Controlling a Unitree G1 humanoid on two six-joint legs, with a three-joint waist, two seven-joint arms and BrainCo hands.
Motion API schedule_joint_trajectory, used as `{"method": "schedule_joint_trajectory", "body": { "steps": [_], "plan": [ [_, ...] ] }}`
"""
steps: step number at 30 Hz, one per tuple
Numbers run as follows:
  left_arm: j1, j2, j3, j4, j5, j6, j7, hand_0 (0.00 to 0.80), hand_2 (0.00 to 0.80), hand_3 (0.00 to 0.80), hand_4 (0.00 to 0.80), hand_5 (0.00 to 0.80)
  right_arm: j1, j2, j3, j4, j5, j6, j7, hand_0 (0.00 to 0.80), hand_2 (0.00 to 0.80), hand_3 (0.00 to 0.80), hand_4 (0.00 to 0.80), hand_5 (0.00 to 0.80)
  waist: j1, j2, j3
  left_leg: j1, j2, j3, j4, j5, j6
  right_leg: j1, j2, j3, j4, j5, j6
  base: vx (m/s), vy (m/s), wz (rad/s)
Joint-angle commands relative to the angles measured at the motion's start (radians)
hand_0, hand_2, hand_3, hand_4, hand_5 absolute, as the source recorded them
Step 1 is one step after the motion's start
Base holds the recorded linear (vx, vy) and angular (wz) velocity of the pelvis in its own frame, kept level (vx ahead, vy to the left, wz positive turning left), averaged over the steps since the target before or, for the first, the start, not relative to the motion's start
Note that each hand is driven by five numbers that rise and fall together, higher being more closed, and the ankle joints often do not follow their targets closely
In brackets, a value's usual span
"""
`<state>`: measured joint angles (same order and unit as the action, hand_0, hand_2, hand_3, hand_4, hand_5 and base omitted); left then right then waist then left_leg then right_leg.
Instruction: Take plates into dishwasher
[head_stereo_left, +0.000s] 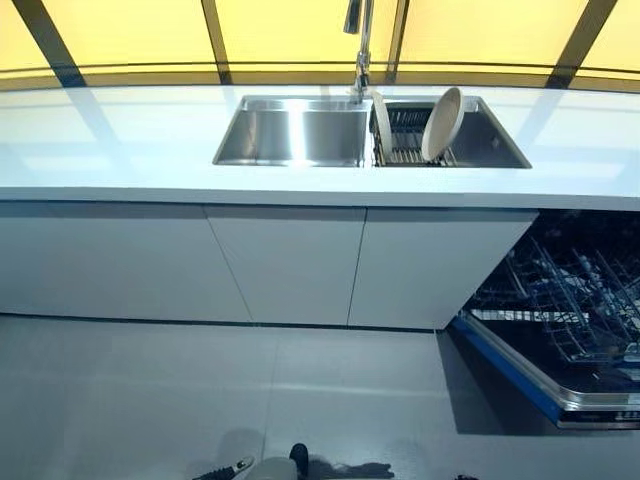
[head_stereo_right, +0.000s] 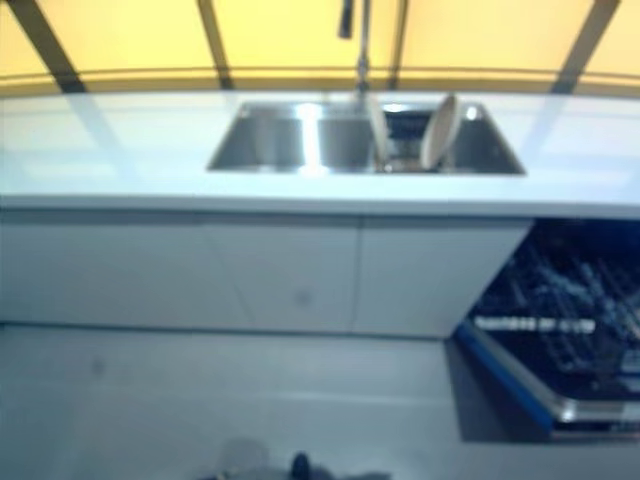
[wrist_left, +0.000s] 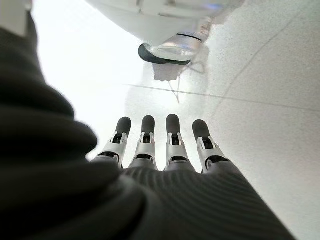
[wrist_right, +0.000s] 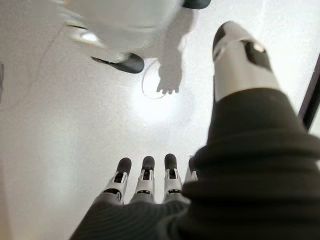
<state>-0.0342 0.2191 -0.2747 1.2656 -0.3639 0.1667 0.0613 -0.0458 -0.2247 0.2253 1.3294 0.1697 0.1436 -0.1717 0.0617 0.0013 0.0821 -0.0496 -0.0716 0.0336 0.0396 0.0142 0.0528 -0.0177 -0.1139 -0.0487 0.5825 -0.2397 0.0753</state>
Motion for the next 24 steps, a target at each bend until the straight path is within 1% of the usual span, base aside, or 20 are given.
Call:
{"method": "schedule_joint_trajectory", "body": {
  "steps": [1, 2, 3, 4, 5, 6, 7, 8, 9, 10, 11, 12, 13, 14, 15, 17, 20, 22, 24],
  "plan": [
    [-0.012, 0.039, 0.017, 0.003, 0.027, 0.007, 0.021, 0.0, 0.0, 0.0, 0.0, 0.0, 0.012, -0.039, -0.024, -0.058, 0.048, -0.008, -0.037, 0.0, 0.0, 0.0, 0.0, 0.0, -0.039, 0.036, 0.027, -0.032, -0.012, -0.037, 0.02, 0.002, 0.028, -0.098, -0.035, -0.007, 0.094, 0.354, 0.026, 0.26, 0.134, 0.18],
    [-0.014, 0.043, 0.018, 0.005, 0.013, 0.007, 0.027, 0.0, 0.0, 0.0, 0.0, 0.0, 0.009, -0.044, -0.022, -0.057, 0.053, -0.014, -0.033, 0.0, 0.0, 0.0, 0.0, 0.0, -0.049, 0.045, 0.035, -0.003, -0.005, -0.028, 0.004, 0.007, 0.019, -0.125, -0.036, -0.041, 0.027, 0.314, 0.009, 0.179, 0.059, 0.11],
    [-0.014, 0.043, 0.018, 0.005, 0.011, 0.007, 0.028, 0.0, 0.0, 0.0, 0.0, 0.0, 0.009, -0.045, -0.022, -0.056, 0.054, -0.014, -0.032, 0.0, 0.0, 0.0, 0.0, 0.0, -0.05, 0.049, 0.035, -0.002, -0.001, -0.027, 0.002, 0.008, 0.018, -0.127, -0.033, -0.047, 0.015, 0.313, 0.006, 0.294, -0.089, 0.13],
    [-0.016, 0.052, 0.02, 0.01, 0.002, 0.003, 0.026, 0.0, 0.0, 0.0, 0.0, 0.0, 0.007, -0.053, -0.025, -0.04, 0.071, -0.027, -0.023, 0.0, 0.0, 0.0, 0.0, 0.0, -0.075, 0.049, 0.049, 0.044, 0.003, -0.024, -0.018, -0.002, 0.002, -0.152, -0.019, -0.078, -0.222, 0.28, -0.003, 0.323, -0.166, 0.05],
    [-0.016, 0.055, 0.025, 0.013, 0.005, -0.001, 0.024, 0.0, 0.0, 0.0, 0.0, 0.0, 0.009, -0.054, -0.029, -0.029, 0.076, -0.034, -0.023, 0.0, 0.0, 0.0, 0.0, 0.0, -0.084, 0.044, 0.045, 0.054, -0.001, -0.028, -0.025, -0.011, -0.002, -0.17, -0.017, -0.078, -0.344, 0.3, 0.004, 0.493, -0.271, 0.04],
    [-0.015, 0.055, 0.035, 0.02, 0.014, -0.007, 0.017, 0.0, 0.0, 0.0, 0.0, 0.0, 0.013, -0.055, -0.039, -0.012, 0.076, -0.045, -0.019, 0.0, 0.0, 0.0, 0.0, 0.0, -0.1, 0.03, 0.044, 0.08, -0.02, -0.043, -0.033, -0.033, -0.005, -0.199, -0.026, -0.064, -0.492, 0.381, 0.035, 0.38, -0.214, 0.0],
    [-0.015, 0.055, 0.042, 0.026, 0.02, -0.01, 0.011, 0.0, 0.0, 0.0, 0.0, 0.0, 0.015, -0.055, -0.045, -0.005, 0.073, -0.049, -0.015, 0.0, 0.0, 0.0, 0.0, 0.0, -0.109, 0.029, 0.047, 0.099, -0.024, -0.057, -0.036, -0.047, -0.006, -0.201, -0.022, -0.056, -0.567, 0.422, 0.051, 0.473, -0.232, 0.12],
    [-0.018, 0.058, 0.057, 0.036, 0.033, -0.01, 0.0, 0.0, 0.0, 0.0, 0.0, 0.0, 0.017, -0.055, -0.063, 0.008, 0.062, -0.05, -0.002, 0.0, 0.0, 0.0, 0.0, 0.0, -0.124, 0.029, 0.045, 0.121, -0.035, -0.087, -0.033, -0.065, -0.004, -0.249, -0.009, -0.026, -0.67, 0.452, 0.076, 0.44, -0.193, 0.29],
    [-0.015, 0.058, 0.064, 0.036, 0.039, -0.005, -0.002, 0.0, 0.0, 0.0, 0.0, 0.0, 0.016, -0.057, -0.072, 0.011, 0.055, -0.044, 0.002, 0.0, 0.0, 0.0, 0.0, 0.0, -0.128, 0.035, 0.046, 0.14, -0.036, -0.103, -0.022, -0.081, -0.001, -0.279, 0.01, -0.017, -0.67, 0.444, 0.08, 0.47, -0.222, 0.24],
    [-0.011, 0.056, 0.068, 0.036, 0.044, -0.005, -0.004, 0.0, 0.0, 0.0, 0.0, 0.0, 0.014, -0.057, -0.073, 0.01, 0.061, -0.037, -0.001, 0.0, 0.0, 0.0, 0.0, 0.0, -0.128, 0.029, 0.045, 0.147, -0.047, -0.114, 0.006, -0.106, 0.005, -0.252, 0.009, -0.022, -0.67, 0.463, 0.07, 0.366, -0.193, 0.23],
    [-0.004, 0.054, 0.075, 0.038, 0.054, -0.011, -0.008, 0.0, 0.0, 0.0, 0.0, 0.0, 0.01, -0.053, -0.067, 0.009, 0.073, -0.028, -0.007, 0.0, 0.0, 0.0, 0.0, 0.0, -0.127, 0.017, 0.047, 0.147, -0.056, -0.112, 0.045, -0.135, 0.017, -0.226, 0.006, -0.024, -0.628, 0.453, 0.059, 0.357, -0.21, 0.31],
    [0.006, 0.05, 0.084, 0.041, 0.069, -0.019, -0.011, 0.0, 0.0, 0.0, 0.0, 0.0, 0.008, -0.049, -0.062, 0.005, 0.066, -0.014, -0.011, 0.0, 0.0, 0.0, 0.0, 0.0, -0.128, 0.004, 0.046, 0.141, -0.055, -0.094, 0.091, -0.165, 0.026, -0.205, 0.005, -0.015, -0.575, 0.429, 0.051, 0.346, -0.204, 0.49],
    [0.012, 0.046, 0.093, 0.039, 0.067, -0.018, -0.007, 0.0, 0.0, 0.0, 0.0, 0.0, 0.009, -0.045, -0.057, 0.0, 0.037, 0.001, -0.015, 0.0, 0.0, 0.0, 0.0, 0.0, -0.131, -0.002, 0.043, 0.149, -0.046, -0.077, 0.116, -0.183, 0.023, -0.196, 0.004, -0.012, -0.528, 0.42, 0.047, 0.345, -0.201, 0.6],
    [0.014, 0.043, 0.096, 0.031, 0.038, -0.011, -0.002, 0.0, 0.0, 0.0, 0.0, 0.0, 0.009, -0.044, -0.046, -0.008, 0.011, 0.013, -0.014, 0.0, 0.0, 0.0, 0.0, 0.0, -0.135, -0.003, 0.042, 0.166, -0.031, -0.069, 0.127, -0.195, 0.017, -0.199, 0.006, -0.015, -0.482, 0.406, 0.042, 0.278, -0.167, 0.58],
    [0.011, 0.043, 0.098, 0.027, 0.026, -0.007, -0.007, 0.0, 0.0, 0.0, 0.0, 0.0, 0.007, -0.043, -0.036, -0.01, 0.006, 0.006, -0.015, 0.0, 0.0, 0.0, 0.0, 0.0, -0.134, -0.005, 0.045, 0.177, -0.018, -0.058, 0.132, -0.206, 0.013, -0.199, 0.0, -0.03, -0.456, 0.394, 0.041, 0.216, -0.138, 0.57],
    [0.013, 0.033, 0.099, 0.026, 0.071, -0.015, -0.034, 0.0, 0.0, 0.0, 0.0, 0.0, 0.002, -0.045, -0.027, -0.015, -0.037, -0.02, -0.001, 0.0, 0.0, 0.0, 0.0, 0.0, -0.129, -0.013, 0.05, 0.218, 0.003, -0.044, 0.11, -0.211, 0.005, -0.184, -0.011, -0.058, -0.448, 0.387, 0.044, 0.272, -0.164, 0.48],
    [0.022, 0.026, 0.075, 0.025, 0.095, -0.026, -0.038, 0.0, 0.0, 0.0, 0.0, 0.0, -0.004, -0.053, -0.026, -0.029, -0.018, -0.039, -0.007, 0.0, 0.0, 0.0, 0.0, 0.0, -0.122, -0.018, 0.037, 0.241, 0.02, -0.045, 0.053, -0.192, -0.008, -0.15, -0.006, -0.069, -0.48, 0.377, 0.041, 0.209, -0.128, 0.17],
    [0.023, 0.026, 0.064, 0.027, 0.105, -0.026, -0.04, 0.0, 0.0, 0.0, 0.0, 0.0, -0.009, -0.057, -0.027, -0.031, -0.02, -0.042, -0.004, 0.0, 0.0, 0.0, 0.0, 0.0, -0.122, -0.015, 0.034, 0.248, 0.026, -0.045, 0.035, -0.188, -0.012, -0.152, -0.007, -0.075, -0.478, 0.373, 0.042, 0.133, -0.057, 0.01],
    [0.03, 0.027, 0.044, 0.031, 0.136, -0.029, -0.04, 0.0, 0.0, 0.0, 0.0, 0.0, -0.022, -0.064, -0.025, -0.036, -0.007, -0.053, 0.01, 0.0, 0.0, 0.0, 0.0, 0.0, -0.121, -0.004, 0.031, 0.262, 0.035, -0.052, -0.004, -0.174, -0.018, -0.172, -0.01, -0.095, -0.446, 0.358, 0.045, 0.165, -0.046, 0.07]
  ]
}}
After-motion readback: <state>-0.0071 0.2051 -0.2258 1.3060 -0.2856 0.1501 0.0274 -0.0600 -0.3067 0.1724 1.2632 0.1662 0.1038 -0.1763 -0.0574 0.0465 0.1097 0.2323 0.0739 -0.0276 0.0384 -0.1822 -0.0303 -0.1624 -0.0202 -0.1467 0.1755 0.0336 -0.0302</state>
